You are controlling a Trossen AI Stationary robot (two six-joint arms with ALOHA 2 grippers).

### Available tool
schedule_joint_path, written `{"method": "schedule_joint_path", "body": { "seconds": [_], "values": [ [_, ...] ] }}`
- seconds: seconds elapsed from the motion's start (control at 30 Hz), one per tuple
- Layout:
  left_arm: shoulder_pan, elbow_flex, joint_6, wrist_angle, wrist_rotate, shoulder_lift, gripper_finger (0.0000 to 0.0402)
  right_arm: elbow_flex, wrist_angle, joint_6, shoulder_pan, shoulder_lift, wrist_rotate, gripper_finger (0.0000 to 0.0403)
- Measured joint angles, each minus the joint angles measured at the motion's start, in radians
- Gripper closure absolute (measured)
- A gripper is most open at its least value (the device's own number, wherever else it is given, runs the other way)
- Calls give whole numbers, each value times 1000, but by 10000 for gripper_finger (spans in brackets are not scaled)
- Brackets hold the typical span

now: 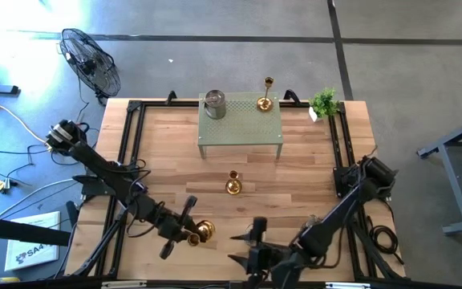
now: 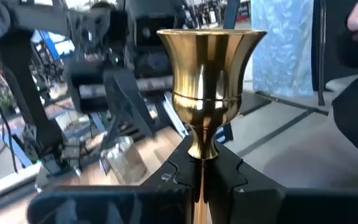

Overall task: Pick & Place candle stick holders
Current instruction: Put the bottom gold candle holder on the shelf

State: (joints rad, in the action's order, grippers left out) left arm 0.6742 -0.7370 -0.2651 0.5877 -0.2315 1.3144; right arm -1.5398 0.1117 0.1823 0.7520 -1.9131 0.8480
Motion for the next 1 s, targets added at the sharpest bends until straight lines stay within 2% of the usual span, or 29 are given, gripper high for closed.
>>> {"method": "schedule_joint_path", "body": {
  "seconds": [0.13, 0.33, 0.57, 0.8, 1.0],
  "values": [
    [0, -10, -38, 15, 50, 3, 386, 0, -76, -81, -30, -14, -83, 179],
    [-1, -16, -53, 52, 97, 4, 392, 0, -96, -119, -69, -14, -110, 179],
    [-3, -17, -71, 111, 187, 8, 383, 0, -145, -171, -121, -13, -211, 179],
    [-64, -17, -52, 192, 240, 73, 395, 0, -219, -221, -156, -13, -316, 179],
    [-120, -17, -22, 233, 386, 95, 384, 0, -228, -240, -165, -20, -335, 179]
  ]
}}
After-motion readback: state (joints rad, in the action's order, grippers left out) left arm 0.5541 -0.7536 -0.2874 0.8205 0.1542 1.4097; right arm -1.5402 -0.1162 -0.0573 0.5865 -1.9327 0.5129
